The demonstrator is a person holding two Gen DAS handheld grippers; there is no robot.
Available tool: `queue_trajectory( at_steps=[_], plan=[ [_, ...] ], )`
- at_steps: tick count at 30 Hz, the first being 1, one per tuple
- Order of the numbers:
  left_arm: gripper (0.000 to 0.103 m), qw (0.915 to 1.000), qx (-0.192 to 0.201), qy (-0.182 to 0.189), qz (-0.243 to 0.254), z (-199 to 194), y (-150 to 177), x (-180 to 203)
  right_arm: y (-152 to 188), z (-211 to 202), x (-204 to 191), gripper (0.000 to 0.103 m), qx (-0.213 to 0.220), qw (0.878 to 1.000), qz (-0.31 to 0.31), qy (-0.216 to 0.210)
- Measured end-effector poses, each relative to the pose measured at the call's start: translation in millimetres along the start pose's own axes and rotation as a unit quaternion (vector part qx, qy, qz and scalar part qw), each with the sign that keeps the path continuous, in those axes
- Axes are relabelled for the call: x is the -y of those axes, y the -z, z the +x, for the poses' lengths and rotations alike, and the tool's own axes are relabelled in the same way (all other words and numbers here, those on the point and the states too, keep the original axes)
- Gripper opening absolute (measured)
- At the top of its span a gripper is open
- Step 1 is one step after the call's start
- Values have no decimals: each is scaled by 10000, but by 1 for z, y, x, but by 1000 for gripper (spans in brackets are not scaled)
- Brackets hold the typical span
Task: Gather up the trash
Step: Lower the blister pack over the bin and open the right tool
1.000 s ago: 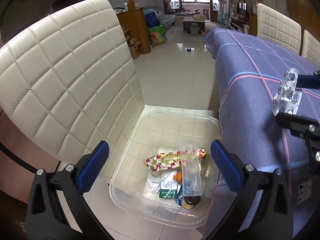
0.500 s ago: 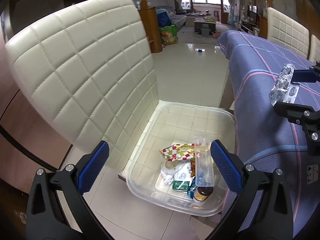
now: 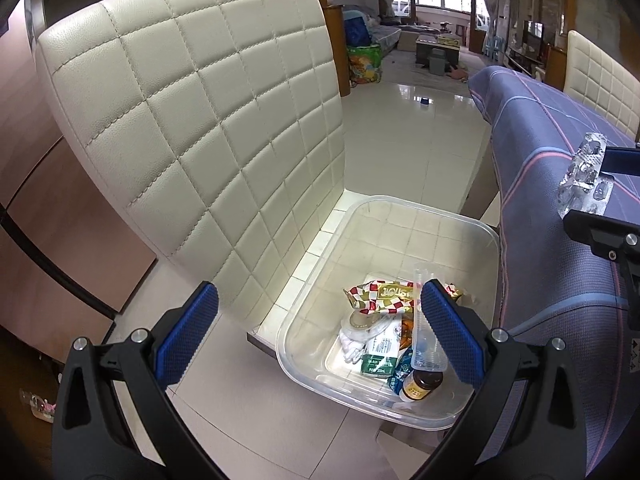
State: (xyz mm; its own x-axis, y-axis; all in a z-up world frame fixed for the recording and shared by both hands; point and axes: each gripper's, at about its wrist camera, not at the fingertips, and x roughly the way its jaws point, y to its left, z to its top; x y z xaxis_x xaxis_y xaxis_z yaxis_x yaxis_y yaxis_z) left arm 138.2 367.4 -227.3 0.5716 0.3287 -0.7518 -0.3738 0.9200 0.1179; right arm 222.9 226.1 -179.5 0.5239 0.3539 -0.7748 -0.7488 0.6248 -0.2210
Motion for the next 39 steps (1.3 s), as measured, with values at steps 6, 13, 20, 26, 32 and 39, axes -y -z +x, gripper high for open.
queue_trajectory(
  at_steps=[6,13,20,26,32,39],
  plan=[
    [100,9999,-61,9,-84,4,1,0,-2,4,-2,71,-67,10000,3,-58],
    [100,9999,-70,33,-79,6,2,1,0,11,5,72,-272,9994,173,-97],
    [100,9999,-73,53,-55,5,2,3,1,14,4,72,-323,9993,176,-39],
    [100,9999,-70,96,-87,3,2,4,2,13,7,72,-338,9991,239,-76],
    [100,9999,-5,115,-6,-2,-1,10,4,9,8,72,-310,9992,232,-45],
    [100,9999,40,137,74,-8,-2,17,10,1,12,72,-251,9994,224,39]
  ],
)
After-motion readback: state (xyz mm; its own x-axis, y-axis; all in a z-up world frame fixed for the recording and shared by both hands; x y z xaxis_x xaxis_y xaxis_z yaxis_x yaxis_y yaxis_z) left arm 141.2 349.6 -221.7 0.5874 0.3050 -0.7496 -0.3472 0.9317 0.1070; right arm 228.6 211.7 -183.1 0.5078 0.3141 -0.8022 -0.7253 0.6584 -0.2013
